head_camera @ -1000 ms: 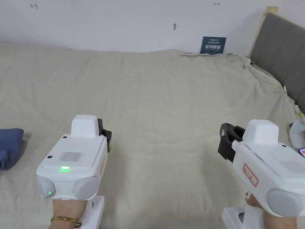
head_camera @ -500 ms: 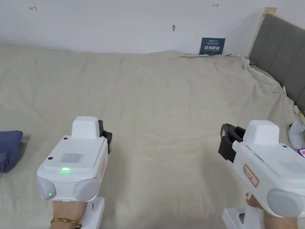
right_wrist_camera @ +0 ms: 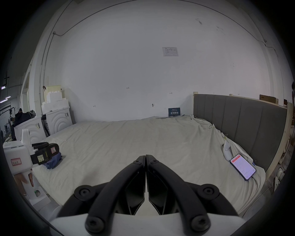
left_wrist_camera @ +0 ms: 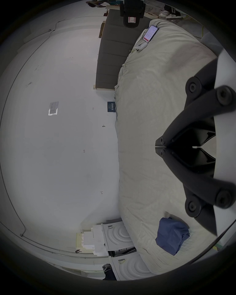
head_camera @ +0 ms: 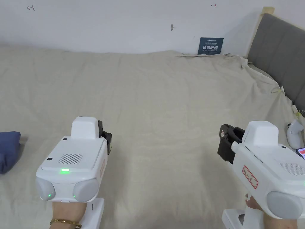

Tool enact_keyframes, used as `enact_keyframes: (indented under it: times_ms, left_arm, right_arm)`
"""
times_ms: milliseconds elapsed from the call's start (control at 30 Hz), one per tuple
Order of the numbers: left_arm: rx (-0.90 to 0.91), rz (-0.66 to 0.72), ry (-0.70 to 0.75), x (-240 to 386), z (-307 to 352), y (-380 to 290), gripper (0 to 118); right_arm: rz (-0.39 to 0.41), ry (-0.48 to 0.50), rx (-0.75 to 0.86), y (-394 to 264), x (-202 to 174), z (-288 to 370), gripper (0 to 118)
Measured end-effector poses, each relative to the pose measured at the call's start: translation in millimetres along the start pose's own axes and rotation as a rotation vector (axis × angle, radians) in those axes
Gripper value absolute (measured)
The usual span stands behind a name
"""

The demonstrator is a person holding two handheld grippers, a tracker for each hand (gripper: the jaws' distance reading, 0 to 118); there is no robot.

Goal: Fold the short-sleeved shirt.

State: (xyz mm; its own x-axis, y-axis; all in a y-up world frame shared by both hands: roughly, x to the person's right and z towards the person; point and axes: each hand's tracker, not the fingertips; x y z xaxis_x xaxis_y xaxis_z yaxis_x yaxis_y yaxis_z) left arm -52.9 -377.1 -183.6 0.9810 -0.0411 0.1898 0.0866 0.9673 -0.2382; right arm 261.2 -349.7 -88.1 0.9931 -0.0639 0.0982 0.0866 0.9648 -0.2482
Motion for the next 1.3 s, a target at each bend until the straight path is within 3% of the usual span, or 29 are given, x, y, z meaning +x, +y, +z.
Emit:
enact_keyframes:
  times_ms: [733, 767, 800, 833, 867, 900, 933, 1100, 1300]
  left_arm:
    - [-0.021, 0.029, -0.031, 4.2, -1.7, -4.1, 1]
    - [-0.032, 0.041, -0.038, 3.6, -2.3, -3.0, 8]
    - [-0.046, 0.053, -0.042, 2.2, -3.0, -1.5, 21]
    - [-0.052, 0.063, -0.057, 1.2, -3.6, -1.1, 54]
    - [-0.06, 0.071, -0.059, 0.8, -4.2, -0.4, 82]
    - [-0.069, 0.075, -0.055, 1.3, -4.7, 0.3, 103]
    - [-0.067, 0.073, -0.056, 2.1, -3.6, 1.0, 114]
    - [-0.034, 0.068, -0.048, 6.0, 5.5, 5.0, 118]
    - [-0.053, 0.09, -0.011, 3.7, 8.2, 5.7, 118]
  right_arm:
    - [-0.013, 0.019, -0.053, 0.8, 0.4, -1.9, 4]
    - [-0.037, 0.012, -0.093, 3.1, -0.1, -3.1, 18]
    - [-0.056, 0.032, -0.128, 6.2, 0.6, -4.7, 46]
    - [-0.077, 0.047, -0.157, 8.1, 2.0, -7.1, 94]
    - [-0.091, 0.046, -0.183, 9.1, 2.7, -10.0, 115]
    - [-0.099, 0.051, -0.183, 10.5, 2.5, -9.5, 117]
    - [-0.11, 0.075, -0.143, 12.9, 1.2, -5.1, 117]
    - [-0.036, -0.03, -0.222, 23.2, -15.6, -9.2, 117]
    - [-0.115, -0.123, -0.328, 33.2, -19.3, -10.1, 117]
